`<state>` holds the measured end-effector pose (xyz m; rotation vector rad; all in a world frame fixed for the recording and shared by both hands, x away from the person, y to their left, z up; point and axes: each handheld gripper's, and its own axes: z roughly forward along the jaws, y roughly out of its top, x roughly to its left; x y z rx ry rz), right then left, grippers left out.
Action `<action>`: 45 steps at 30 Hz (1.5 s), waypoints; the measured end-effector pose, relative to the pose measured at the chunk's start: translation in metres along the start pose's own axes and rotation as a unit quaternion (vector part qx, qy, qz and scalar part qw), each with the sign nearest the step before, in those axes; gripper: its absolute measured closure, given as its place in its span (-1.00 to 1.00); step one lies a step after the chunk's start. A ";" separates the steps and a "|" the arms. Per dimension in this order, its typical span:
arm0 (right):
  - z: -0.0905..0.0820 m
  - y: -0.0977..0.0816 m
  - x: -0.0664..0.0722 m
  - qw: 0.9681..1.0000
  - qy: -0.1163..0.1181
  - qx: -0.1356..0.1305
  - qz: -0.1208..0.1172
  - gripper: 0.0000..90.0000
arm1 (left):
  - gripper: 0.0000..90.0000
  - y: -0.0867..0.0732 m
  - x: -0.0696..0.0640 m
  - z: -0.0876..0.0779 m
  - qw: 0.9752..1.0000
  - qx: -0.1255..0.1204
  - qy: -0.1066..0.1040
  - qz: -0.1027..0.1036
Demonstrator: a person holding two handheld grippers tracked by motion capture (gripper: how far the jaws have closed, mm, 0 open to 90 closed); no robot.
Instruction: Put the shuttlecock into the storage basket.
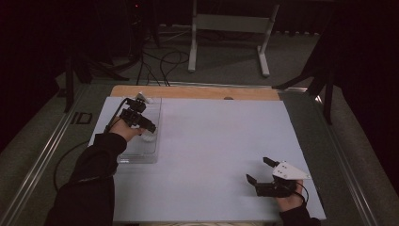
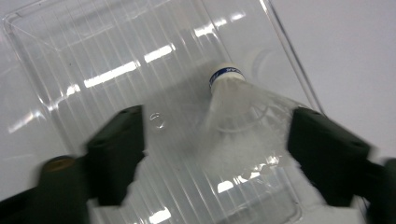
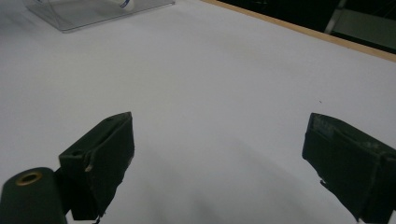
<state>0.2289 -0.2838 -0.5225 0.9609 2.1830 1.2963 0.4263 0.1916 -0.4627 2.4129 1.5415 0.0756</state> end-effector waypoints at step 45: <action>0.000 0.000 0.000 1.000 -0.001 0.003 -0.001 -0.79 | -1.00 0.001 -0.062 -0.033 0.960 -0.127 -0.102 0.228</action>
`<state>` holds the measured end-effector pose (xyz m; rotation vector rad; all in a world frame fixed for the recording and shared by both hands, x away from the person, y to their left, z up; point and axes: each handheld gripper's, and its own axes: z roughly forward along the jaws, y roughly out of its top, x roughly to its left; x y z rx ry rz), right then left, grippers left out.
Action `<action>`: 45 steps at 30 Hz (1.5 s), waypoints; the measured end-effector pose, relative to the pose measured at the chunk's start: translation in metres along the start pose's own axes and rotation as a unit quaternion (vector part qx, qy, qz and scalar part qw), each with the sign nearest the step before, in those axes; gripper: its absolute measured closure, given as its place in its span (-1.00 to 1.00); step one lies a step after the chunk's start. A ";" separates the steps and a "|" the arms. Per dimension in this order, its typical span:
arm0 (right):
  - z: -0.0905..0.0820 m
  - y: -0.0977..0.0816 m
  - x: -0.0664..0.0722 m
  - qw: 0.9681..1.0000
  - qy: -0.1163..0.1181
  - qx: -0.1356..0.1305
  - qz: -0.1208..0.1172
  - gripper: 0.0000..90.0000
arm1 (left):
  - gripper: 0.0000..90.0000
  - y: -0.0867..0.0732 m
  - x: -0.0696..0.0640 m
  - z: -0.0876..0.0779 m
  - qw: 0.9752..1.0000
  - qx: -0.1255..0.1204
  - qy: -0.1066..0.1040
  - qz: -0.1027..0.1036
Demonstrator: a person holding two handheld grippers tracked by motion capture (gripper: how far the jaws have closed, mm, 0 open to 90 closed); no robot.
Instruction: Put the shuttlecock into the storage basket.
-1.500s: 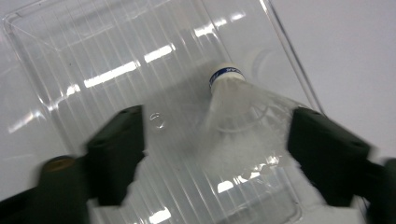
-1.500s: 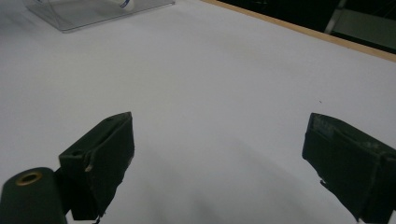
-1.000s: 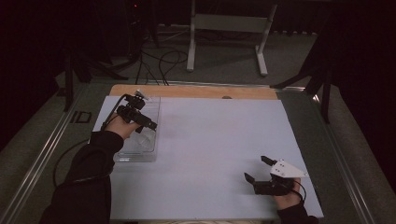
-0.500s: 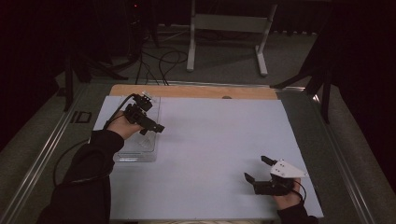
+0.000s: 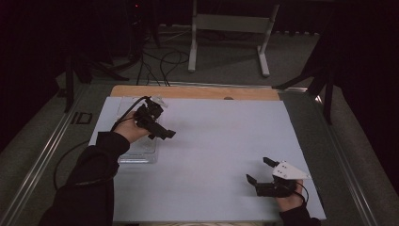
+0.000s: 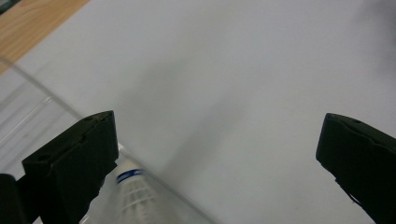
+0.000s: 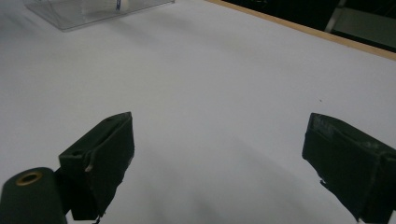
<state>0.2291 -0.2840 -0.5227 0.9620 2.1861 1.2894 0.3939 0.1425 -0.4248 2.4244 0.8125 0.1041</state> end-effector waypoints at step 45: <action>0.000 0.000 0.001 1.000 0.001 0.000 -0.001 -0.79 | -1.00 -0.013 -0.090 0.028 0.988 -0.007 -0.101 0.120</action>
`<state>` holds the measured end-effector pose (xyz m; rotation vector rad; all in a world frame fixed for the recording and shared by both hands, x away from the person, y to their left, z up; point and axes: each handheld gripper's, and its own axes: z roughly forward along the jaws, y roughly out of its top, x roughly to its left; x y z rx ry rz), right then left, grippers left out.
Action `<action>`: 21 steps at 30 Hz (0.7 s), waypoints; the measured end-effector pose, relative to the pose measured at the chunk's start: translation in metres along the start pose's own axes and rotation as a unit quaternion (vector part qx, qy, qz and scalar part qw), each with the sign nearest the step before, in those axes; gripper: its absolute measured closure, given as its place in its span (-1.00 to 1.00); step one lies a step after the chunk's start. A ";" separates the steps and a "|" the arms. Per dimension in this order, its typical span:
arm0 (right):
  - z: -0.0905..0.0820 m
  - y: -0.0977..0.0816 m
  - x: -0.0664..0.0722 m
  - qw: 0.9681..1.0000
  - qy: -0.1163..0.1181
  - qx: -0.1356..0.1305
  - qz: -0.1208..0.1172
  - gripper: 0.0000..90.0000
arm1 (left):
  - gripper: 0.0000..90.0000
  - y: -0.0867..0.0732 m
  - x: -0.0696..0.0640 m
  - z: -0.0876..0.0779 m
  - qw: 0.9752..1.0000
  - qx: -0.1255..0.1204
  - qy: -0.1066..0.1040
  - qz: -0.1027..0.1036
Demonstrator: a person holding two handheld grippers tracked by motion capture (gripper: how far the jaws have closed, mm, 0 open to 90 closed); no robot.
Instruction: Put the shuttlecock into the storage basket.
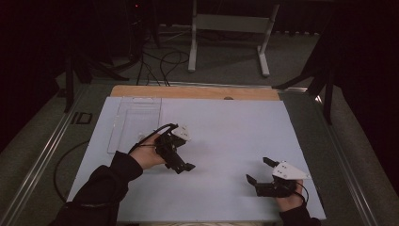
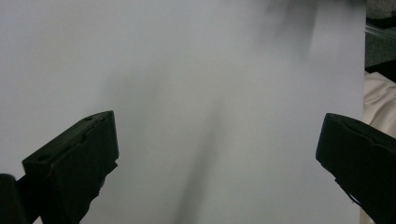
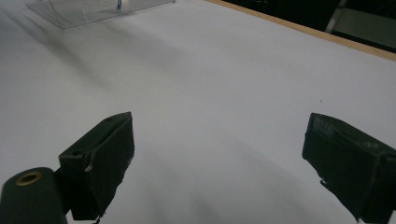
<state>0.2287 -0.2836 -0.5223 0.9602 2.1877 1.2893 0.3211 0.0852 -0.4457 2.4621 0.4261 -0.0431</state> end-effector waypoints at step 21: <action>0.000 0.000 0.000 1.000 0.001 0.001 -0.003 -0.79 | -1.00 -0.067 -0.025 0.004 0.999 -0.030 -0.014 -0.019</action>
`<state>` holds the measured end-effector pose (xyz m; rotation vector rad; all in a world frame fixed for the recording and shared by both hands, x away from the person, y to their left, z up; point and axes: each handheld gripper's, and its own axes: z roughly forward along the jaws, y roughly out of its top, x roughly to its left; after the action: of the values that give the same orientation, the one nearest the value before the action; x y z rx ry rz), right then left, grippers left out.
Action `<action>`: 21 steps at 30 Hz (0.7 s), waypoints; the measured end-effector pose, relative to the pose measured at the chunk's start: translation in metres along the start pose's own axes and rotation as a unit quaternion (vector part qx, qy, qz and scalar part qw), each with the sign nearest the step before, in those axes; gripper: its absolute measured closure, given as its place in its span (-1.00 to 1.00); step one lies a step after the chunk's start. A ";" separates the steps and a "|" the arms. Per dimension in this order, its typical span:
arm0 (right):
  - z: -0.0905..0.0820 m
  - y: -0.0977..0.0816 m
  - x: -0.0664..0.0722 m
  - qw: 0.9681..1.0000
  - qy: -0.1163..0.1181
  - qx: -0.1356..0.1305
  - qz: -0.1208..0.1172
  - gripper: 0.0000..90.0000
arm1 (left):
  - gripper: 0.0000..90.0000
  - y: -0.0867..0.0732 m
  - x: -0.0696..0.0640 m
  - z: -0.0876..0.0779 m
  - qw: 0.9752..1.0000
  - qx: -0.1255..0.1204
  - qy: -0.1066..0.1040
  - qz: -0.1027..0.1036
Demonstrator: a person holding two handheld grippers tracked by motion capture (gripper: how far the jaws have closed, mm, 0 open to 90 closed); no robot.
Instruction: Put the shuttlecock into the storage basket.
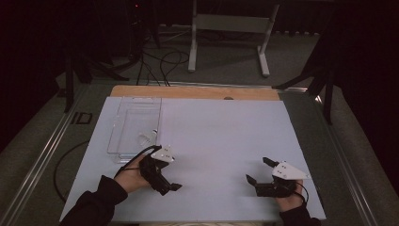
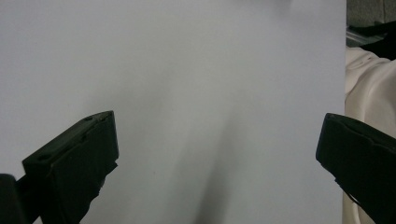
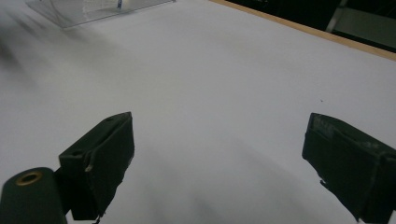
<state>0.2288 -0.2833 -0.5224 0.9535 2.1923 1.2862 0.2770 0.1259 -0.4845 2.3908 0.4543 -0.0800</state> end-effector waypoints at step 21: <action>0.001 0.000 0.001 1.000 0.004 0.004 0.001 -0.79 | -1.00 -0.057 -0.008 -0.011 0.997 -0.033 0.053 -0.049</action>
<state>0.2292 -0.2821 -0.5235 0.9561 2.2046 1.2845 0.2492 0.1701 -0.5107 2.3142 0.6156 0.0165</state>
